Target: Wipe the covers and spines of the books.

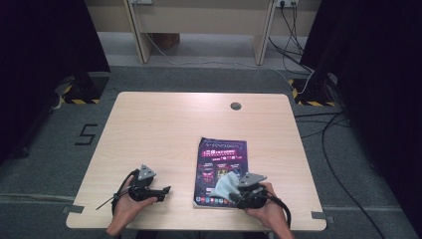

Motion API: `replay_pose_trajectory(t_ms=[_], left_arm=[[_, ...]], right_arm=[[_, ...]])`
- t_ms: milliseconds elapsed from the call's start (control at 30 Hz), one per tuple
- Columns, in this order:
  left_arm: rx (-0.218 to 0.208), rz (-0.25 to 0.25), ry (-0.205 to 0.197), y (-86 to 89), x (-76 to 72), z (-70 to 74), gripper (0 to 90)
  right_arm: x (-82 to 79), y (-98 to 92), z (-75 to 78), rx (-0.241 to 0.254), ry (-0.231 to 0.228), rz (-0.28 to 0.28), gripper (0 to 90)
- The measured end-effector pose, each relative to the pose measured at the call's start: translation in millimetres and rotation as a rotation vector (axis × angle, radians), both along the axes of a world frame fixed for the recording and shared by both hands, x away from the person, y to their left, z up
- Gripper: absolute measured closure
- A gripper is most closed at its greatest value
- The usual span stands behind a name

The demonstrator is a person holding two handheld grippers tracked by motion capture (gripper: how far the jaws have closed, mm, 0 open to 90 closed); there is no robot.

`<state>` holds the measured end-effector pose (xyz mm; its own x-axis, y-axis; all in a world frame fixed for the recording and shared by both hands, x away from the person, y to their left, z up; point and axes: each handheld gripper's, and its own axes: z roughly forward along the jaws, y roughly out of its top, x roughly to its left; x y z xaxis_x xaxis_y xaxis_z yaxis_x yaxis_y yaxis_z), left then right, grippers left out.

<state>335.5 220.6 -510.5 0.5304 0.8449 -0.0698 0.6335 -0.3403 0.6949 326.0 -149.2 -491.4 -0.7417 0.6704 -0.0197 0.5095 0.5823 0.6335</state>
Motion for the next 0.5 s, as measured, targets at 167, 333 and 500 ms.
replay_pose_trajectory(t_ms=[167,333,500], left_arm=[[0.001,-0.002,-0.001,-0.3,0.2,0.1,19.4],[-0.002,0.001,0.000,-0.1,0.0,0.0,19.4],[-0.002,0.002,0.000,0.2,-0.1,-0.2,19.4]], right_arm=[[7.4,-20.2,-0.3,0.007,-0.006,-0.075,54.8],[0.8,-14.4,0.6,-0.005,-0.001,-0.051,55.1],[-17.9,-6.4,0.0,0.002,0.005,0.010,55.1]])
